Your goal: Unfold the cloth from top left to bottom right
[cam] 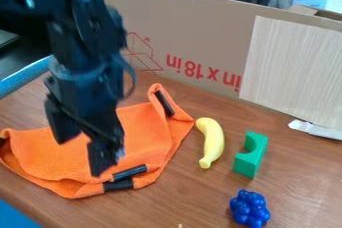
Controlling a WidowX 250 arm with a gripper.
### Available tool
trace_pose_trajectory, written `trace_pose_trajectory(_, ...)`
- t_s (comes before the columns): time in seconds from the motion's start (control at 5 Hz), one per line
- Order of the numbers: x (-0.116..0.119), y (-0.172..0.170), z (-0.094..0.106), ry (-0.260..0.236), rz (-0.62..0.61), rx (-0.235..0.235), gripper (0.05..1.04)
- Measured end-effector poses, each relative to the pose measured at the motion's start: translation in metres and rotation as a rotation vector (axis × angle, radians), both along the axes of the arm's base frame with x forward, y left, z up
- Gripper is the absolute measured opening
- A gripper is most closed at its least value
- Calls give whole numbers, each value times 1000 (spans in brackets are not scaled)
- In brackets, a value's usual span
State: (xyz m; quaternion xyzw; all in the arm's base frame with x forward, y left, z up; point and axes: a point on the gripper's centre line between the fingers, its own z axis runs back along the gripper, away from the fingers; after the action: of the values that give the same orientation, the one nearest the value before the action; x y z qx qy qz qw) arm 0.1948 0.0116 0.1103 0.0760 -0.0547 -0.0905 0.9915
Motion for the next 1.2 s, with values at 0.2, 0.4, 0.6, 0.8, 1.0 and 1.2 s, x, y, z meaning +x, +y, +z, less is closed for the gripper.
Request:
trace_pose_trajectory(0.2,19,6,-38,-52,-105,60,999)
trace_pose_trajectory(0.4,37,14,-57,-105,-155,114,999)
trace_pose_trajectory(0.6,49,28,-66,-90,-158,142,999)
trace_pose_trajectory(0.8,55,38,-80,-57,-141,121,999)
trace_pose_trajectory(1.0,57,36,-91,-36,-160,132,999)
trace_pose_trajectory(1.2,59,31,-95,-38,-170,130,999)
